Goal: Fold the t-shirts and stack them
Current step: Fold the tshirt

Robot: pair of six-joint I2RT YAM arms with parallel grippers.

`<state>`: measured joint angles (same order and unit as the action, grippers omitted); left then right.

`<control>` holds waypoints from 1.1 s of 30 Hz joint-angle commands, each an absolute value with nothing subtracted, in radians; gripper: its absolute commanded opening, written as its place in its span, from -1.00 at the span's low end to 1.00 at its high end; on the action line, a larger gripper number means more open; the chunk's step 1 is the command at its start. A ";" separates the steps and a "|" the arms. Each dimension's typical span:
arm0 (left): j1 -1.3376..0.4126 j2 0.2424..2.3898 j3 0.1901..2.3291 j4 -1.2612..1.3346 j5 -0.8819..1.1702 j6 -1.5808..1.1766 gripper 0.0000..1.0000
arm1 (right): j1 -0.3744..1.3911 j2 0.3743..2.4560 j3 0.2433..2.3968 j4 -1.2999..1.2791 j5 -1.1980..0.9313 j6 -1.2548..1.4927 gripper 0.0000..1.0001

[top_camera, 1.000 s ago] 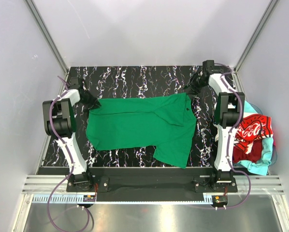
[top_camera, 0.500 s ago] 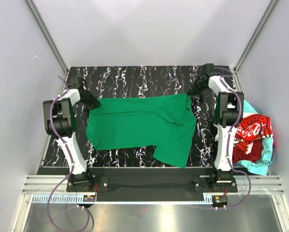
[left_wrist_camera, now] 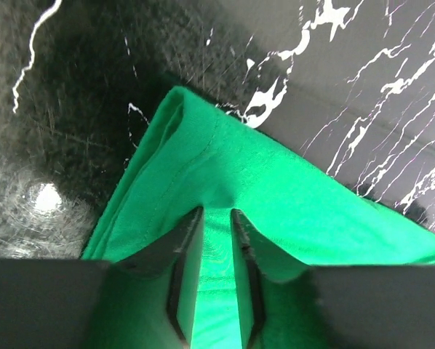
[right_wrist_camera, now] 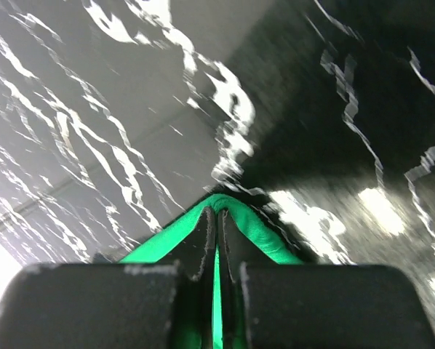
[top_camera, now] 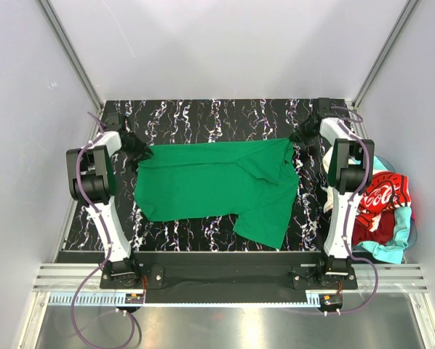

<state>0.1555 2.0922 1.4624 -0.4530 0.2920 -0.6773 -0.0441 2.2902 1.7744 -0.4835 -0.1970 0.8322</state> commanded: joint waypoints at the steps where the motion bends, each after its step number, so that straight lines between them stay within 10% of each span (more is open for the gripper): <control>1: 0.161 2.105 1.515 -0.448 0.261 -0.628 -0.36 | -0.052 2.328 1.891 -0.471 -0.181 0.815 -1.00; 6: 0.160 2.060 1.612 -0.505 0.236 -0.585 -0.17 | -0.052 2.411 2.096 -0.614 -0.218 0.738 -0.94; 14: 0.163 1.915 1.462 -0.474 0.255 -0.598 -0.18 | -0.049 2.425 2.338 -0.942 -0.200 0.620 0.04; 33: 0.176 1.982 1.327 -0.437 0.233 -0.591 -0.47 | 0.035 1.826 1.489 -0.759 -0.353 0.528 -0.07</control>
